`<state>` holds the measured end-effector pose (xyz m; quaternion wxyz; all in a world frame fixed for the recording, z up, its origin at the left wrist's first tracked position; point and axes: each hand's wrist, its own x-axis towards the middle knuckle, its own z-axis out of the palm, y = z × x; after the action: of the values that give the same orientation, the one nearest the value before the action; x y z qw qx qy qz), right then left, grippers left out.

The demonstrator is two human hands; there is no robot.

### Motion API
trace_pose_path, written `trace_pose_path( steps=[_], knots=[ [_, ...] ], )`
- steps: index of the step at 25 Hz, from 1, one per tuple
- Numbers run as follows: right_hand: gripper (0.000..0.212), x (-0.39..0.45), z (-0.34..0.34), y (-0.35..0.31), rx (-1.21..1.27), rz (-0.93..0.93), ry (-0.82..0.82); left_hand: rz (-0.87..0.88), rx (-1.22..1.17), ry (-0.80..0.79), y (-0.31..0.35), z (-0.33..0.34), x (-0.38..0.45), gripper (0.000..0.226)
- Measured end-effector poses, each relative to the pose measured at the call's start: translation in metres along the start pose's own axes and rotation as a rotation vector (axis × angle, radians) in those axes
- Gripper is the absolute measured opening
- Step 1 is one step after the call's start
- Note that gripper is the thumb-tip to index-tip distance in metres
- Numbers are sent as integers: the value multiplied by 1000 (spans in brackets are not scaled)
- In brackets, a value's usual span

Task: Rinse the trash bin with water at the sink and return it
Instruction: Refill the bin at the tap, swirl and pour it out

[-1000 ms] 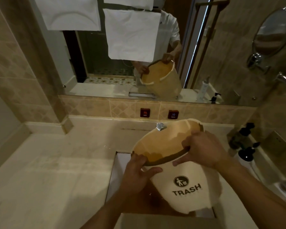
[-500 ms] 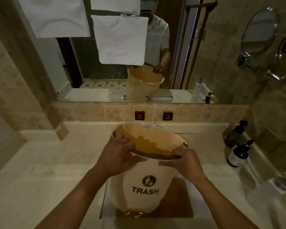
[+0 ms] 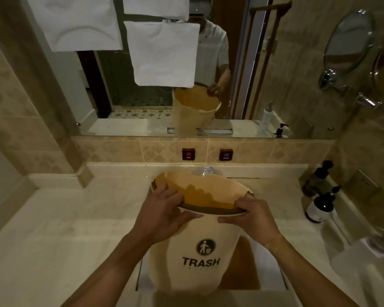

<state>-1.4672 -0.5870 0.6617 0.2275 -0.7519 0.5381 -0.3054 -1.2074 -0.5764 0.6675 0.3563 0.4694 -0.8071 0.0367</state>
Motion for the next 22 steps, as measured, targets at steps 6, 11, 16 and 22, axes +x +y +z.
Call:
trace_pose_path(
  steps=[6,11,16,22],
  knots=[
    [49,-7,1,3,-126,-136,10,4,-67,29,-1,14,-27,55],
    [62,5,11,-5,-175,-212,38,-18,-52,70,-14,7,-25,55],
    [52,2,3,-1,-269,-188,-30,-99,-186,51,-9,34,-48,48],
    [41,5,4,-7,-168,-110,-10,-89,-156,20,-18,18,-21,52]
  ],
)
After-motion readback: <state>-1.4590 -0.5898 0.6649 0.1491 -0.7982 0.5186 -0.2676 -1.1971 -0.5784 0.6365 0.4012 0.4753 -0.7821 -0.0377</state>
